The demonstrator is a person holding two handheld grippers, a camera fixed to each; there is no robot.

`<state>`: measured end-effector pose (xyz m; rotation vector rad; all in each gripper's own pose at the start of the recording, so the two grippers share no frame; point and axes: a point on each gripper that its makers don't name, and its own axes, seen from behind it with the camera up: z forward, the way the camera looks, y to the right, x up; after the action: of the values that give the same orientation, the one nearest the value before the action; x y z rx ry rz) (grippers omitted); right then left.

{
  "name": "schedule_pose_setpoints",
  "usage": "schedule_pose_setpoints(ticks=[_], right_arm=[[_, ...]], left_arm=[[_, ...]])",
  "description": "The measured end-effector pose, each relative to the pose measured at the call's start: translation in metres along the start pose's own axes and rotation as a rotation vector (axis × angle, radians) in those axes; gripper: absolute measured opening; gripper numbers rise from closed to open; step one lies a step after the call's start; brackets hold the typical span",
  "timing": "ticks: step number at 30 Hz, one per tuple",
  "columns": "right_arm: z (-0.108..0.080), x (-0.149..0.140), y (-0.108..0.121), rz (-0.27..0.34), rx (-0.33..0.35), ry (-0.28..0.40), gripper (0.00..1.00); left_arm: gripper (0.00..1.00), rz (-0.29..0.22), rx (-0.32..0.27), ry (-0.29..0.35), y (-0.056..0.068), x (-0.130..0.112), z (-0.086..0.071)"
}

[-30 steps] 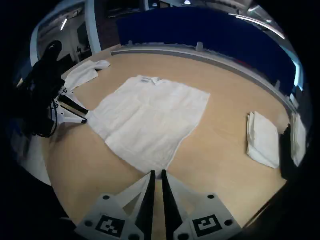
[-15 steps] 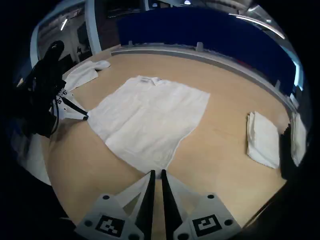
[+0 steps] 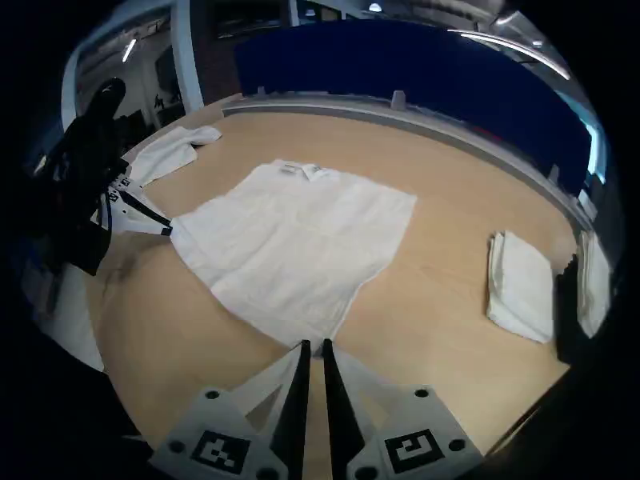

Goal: Fold towel

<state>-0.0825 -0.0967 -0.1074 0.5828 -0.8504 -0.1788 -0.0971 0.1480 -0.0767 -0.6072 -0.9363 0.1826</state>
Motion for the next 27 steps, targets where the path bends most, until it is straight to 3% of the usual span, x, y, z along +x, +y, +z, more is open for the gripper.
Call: schedule_pose_setpoints(ticks=[27], right_arm=[[-0.067,0.037,-0.022,0.039,0.021,0.054,0.12]], left_arm=[[0.08,-0.118,-0.022,0.065,0.016,0.026,-0.073]])
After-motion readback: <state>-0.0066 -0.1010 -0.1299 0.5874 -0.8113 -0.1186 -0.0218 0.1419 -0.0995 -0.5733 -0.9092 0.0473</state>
